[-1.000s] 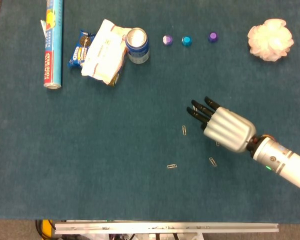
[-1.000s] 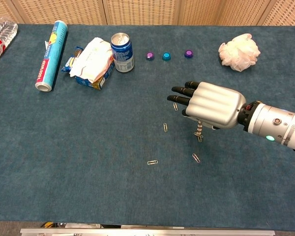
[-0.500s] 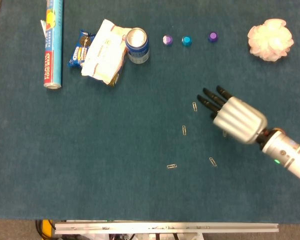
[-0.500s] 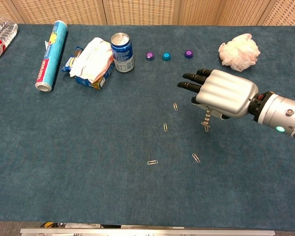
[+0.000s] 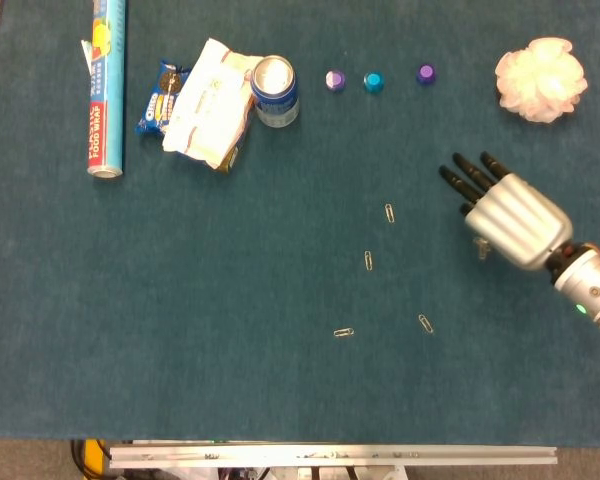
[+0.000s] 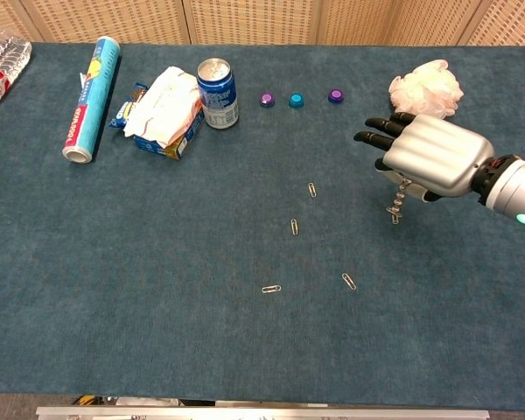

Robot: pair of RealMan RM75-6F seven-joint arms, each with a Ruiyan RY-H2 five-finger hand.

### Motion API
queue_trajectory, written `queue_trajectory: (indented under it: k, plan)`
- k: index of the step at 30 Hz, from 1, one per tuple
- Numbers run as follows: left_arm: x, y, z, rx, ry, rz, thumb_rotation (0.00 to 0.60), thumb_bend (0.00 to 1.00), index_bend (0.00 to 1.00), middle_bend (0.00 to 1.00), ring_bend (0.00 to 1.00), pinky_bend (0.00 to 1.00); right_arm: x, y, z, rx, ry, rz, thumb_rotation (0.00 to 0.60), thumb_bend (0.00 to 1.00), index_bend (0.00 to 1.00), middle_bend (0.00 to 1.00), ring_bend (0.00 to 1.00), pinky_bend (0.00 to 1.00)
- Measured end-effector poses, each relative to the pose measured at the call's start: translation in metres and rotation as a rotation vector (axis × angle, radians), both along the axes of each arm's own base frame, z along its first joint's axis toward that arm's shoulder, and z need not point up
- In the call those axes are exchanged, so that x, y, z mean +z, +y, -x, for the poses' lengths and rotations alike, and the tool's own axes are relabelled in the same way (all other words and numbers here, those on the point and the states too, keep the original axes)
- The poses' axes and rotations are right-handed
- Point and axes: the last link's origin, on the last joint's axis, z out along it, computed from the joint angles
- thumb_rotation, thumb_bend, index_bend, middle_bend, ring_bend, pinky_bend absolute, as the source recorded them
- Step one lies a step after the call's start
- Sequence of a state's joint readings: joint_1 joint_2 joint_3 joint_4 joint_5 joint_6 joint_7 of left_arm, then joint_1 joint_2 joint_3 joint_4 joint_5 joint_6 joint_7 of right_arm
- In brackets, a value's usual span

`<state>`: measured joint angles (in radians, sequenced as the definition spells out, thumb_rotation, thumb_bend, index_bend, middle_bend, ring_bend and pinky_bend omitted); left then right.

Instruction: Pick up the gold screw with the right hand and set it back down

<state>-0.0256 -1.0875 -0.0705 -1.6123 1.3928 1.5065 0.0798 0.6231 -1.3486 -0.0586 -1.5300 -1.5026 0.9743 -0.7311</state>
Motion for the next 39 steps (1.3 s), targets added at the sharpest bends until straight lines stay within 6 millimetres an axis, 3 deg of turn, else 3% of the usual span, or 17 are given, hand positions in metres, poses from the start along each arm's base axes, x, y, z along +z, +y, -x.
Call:
queue_trajectory:
  k: [12,21,30,39]
  plan:
    - [-0.001,0.000,0.000,0.000,0.002,0.005,0.600,0.08,0.37,0.29,0.22,0.41,0.007,0.002,0.022,-0.100,-0.025,0.016,0.600,0.08,0.36,0.11,0.00,0.18]
    - [-0.003,0.002,-0.001,-0.003,0.006,0.013,0.600,0.08,0.37,0.29,0.22,0.41,0.026,0.009,0.035,-0.150,-0.105,0.078,0.600,0.06,0.31,0.11,0.00,0.18]
    - [-0.007,0.003,-0.007,-0.054,0.009,0.034,0.600,0.08,0.37,0.30,0.22,0.41,0.065,0.027,0.041,-0.183,-0.293,0.212,0.600,0.06,0.31,0.13,0.00,0.18]
    - [-0.014,0.008,-0.012,-0.084,0.022,0.069,0.600,0.08,0.38,0.30,0.23,0.41,0.113,0.058,0.058,-0.250,-0.504,0.377,0.600,0.06,0.31,0.14,0.00,0.18]
